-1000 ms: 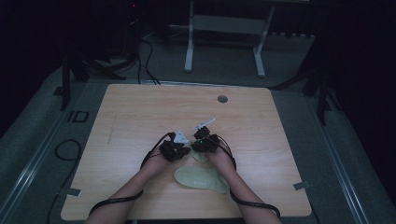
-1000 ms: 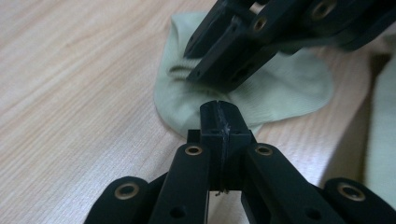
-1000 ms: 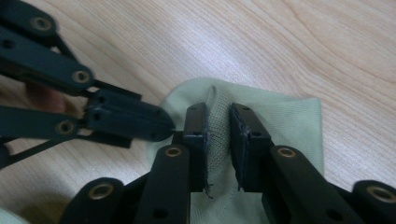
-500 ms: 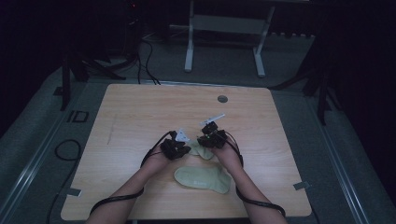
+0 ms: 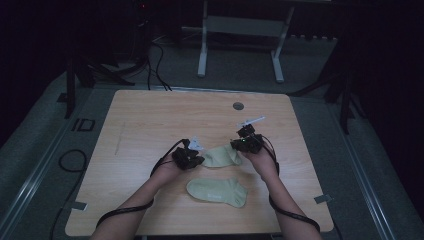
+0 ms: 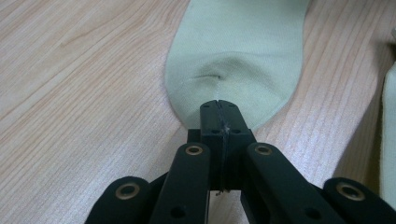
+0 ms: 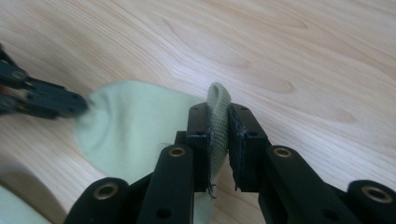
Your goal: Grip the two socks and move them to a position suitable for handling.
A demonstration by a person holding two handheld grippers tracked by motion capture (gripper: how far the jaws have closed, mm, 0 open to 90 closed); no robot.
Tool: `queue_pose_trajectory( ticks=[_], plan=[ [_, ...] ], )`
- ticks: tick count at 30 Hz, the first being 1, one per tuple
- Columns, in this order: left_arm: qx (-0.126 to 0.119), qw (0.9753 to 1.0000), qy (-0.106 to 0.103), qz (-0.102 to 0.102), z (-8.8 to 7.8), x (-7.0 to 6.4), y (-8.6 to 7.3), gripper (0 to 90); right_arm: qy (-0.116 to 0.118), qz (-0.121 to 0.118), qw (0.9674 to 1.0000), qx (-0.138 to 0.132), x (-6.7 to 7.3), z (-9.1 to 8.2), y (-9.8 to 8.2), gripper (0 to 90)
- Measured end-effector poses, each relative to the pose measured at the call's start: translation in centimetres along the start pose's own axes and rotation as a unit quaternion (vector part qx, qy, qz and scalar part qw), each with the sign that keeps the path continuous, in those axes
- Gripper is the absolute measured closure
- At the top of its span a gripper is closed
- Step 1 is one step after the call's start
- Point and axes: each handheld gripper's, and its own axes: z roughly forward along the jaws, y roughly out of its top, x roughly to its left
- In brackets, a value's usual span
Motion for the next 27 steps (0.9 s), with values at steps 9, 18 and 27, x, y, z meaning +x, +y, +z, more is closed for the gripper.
queue_pose_trajectory(
  ticks=[9, 18, 27],
  plan=[
    [-0.004, 0.9999, -0.011, -0.009, 0.0, 0.4, -0.2, 89.8, -0.016, 0.019, 0.9992, 0.031, -2.9, 0.6, -1.4, 69.6],
    [0.000, 0.9999, -0.004, -0.010, -0.6, 1.1, -0.8, 89.7, -0.028, 0.022, 0.9994, 0.004, -3.0, -0.5, -2.0, 75.9],
    [0.004, 0.9999, 0.002, -0.009, -1.0, 1.7, -1.1, 89.7, -0.011, -0.014, 0.9998, 0.010, -0.8, 0.5, -2.0, 89.6]
  ],
)
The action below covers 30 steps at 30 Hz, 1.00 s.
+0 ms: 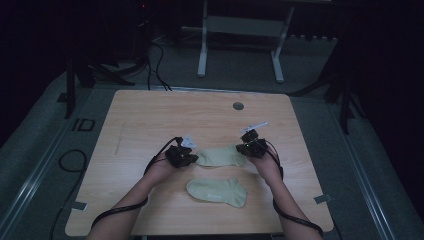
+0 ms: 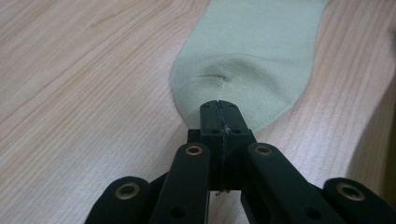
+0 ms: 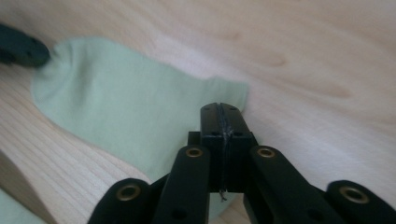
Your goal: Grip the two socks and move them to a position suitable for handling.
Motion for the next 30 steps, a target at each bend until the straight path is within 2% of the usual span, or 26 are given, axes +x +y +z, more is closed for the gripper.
queue_pose_trajectory(
  ticks=[3, 6, 7, 11, 17, 25, 29, 30],
  plan=[
    [-0.001, 1.0000, 0.001, -0.004, 0.0, 0.2, -0.1, 89.7, -0.005, -0.005, 0.9997, 0.022, 0.1, 1.3, -0.7, 89.6],
    [-0.001, 1.0000, 0.002, -0.003, 0.0, 0.5, -0.1, 89.7, -0.008, 0.005, 0.9995, 0.031, -0.2, 2.0, -1.4, 89.6],
    [-0.001, 1.0000, 0.005, -0.004, 0.0, 0.6, 0.0, 89.7, 0.000, 0.019, 0.9996, 0.022, -0.5, 2.0, -1.7, 89.6],
    [0.001, 0.9999, 0.013, -0.003, 0.1, 0.9, 0.1, 89.7, 0.000, 0.012, 0.9996, 0.026, -0.3, 1.6, -2.2, 89.4],
    [-0.003, 0.9997, 0.021, -0.012, 0.4, 1.4, 0.4, 89.6, 0.001, 0.022, 0.9996, 0.016, 0.3, 1.2, -3.0, 89.2],
    [0.005, 0.9996, 0.028, -0.004, 0.6, 1.5, 0.8, 89.6, 0.003, 0.024, 0.9996, 0.013, 0.4, 0.9, -3.5, 87.2],
    [0.002, 0.9996, 0.028, -0.009, 0.6, 1.5, 0.8, 89.6, 0.010, 0.026, 0.9996, 0.009, 0.2, 0.9, -3.6, 84.5],
    [0.000, 0.9996, 0.022, -0.015, 0.6, 1.6, 0.7, 89.5, 0.011, 0.027, 0.9995, 0.012, 0.3, 0.9, -3.5, 83.5]
  ],
)
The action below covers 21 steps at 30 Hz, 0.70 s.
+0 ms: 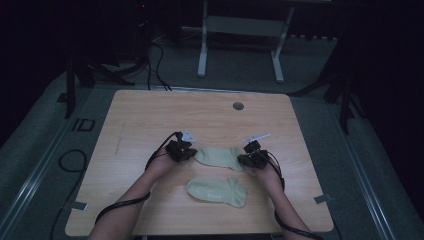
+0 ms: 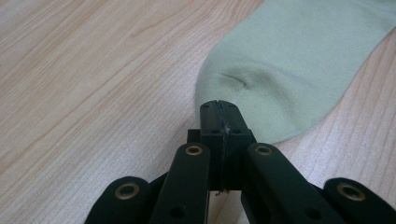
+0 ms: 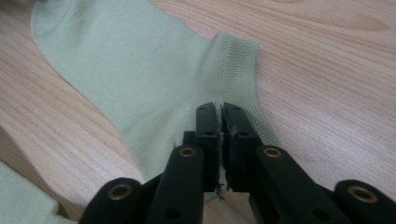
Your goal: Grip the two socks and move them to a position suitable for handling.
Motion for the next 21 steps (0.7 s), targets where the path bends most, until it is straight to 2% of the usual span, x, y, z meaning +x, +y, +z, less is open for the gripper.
queue_pose_trajectory(
  ticks=[4, 5, 9, 12, 15, 16, 18, 19, 21],
  plan=[
    [-0.007, 0.9999, -0.011, -0.005, -0.2, -0.1, -0.2, 88.9, -0.001, -0.008, 0.9999, -0.009, 0.2, -0.3, 0.5, 83.3],
    [-0.009, 0.9998, -0.015, -0.010, -0.3, -0.2, -0.2, 84.3, 0.000, -0.010, 0.9999, -0.011, 0.2, -0.4, 0.6, 81.4],
    [-0.010, 0.9996, -0.025, -0.011, -1.0, -0.8, 0.2, 77.3, 0.008, -0.024, 0.9996, -0.012, 0.2, -0.9, 1.3, 72.6],
    [-0.019, 0.9990, -0.033, -0.025, -1.8, -1.0, 0.3, 66.0, 0.012, -0.037, 0.9991, -0.016, 0.3, -1.5, 1.7, 64.3],
    [-0.019, 0.9994, -0.020, -0.019, -2.4, -1.5, 0.4, 55.0, 0.011, -0.045, 0.9986, -0.025, 0.6, -2.1, 1.8, 59.0],
    [-0.016, 0.9995, -0.021, -0.019, -2.5, -1.6, 0.4, 52.7, 0.008, -0.049, 0.9985, -0.024, 0.7, -2.2, 1.9, 58.2],
    [-0.014, 0.9995, -0.021, -0.018, -2.6, -1.7, 0.4, 52.6, 0.012, -0.044, 0.9987, -0.020, 0.6, -2.3, 2.0, 57.4],
    [-0.013, 0.9995, -0.020, -0.020, -2.8, -1.8, 0.3, 52.6, 0.018, -0.034, 0.9991, -0.017, 0.5, -2.3, 2.0, 55.9],
    [-0.013, 0.9994, -0.021, -0.025, -3.1, -1.9, 0.1, 50.6, 0.016, -0.036, 0.9991, -0.017, 0.7, -2.6, 2.0, 48.6]
  ],
)
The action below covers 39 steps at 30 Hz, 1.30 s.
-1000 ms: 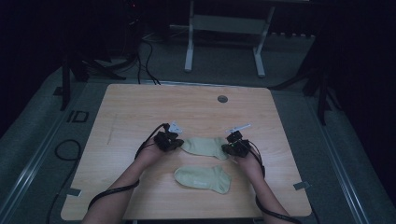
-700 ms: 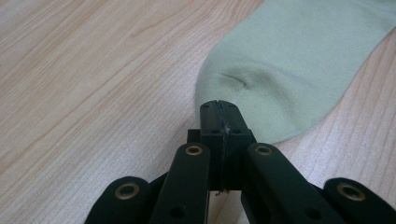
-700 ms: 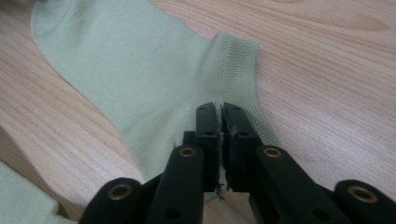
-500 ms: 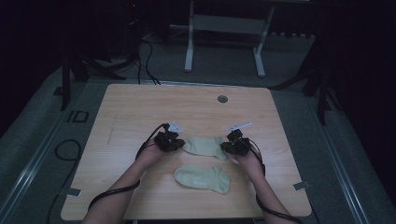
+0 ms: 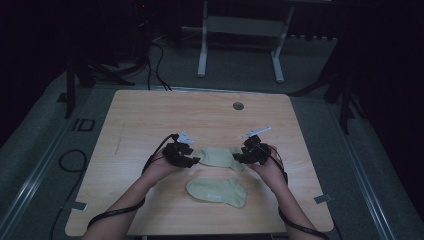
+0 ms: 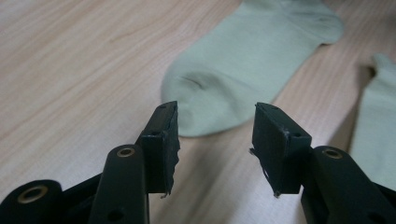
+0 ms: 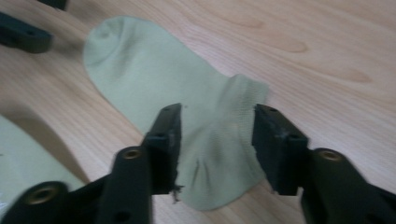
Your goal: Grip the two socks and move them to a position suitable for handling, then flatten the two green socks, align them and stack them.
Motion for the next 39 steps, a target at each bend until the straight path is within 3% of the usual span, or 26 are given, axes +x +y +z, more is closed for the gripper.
queue_pose_trajectory(
  ticks=[9, 21, 30, 39],
  plan=[
    [0.004, 0.9999, -0.011, -0.005, -1.1, -1.1, -0.6, 50.3, 0.008, -0.006, 0.9999, 0.005, 0.7, -0.3, -0.3, 37.8],
    [0.011, 0.9992, -0.040, -0.004, -2.5, -3.3, -2.2, 44.9, 0.030, -0.040, 0.9987, 0.000, 2.8, -2.0, -1.6, 42.6],
    [0.012, 0.9989, -0.044, -0.013, -3.3, -4.3, -3.9, 44.5, 0.039, -0.045, 0.9982, 0.002, 4.4, -3.5, -4.6, 44.9],
    [0.030, 0.9977, -0.059, -0.014, -2.4, -4.9, -5.3, 47.1, 0.034, -0.047, 0.9978, 0.032, 5.3, -2.6, -7.4, 48.0]
  ],
)
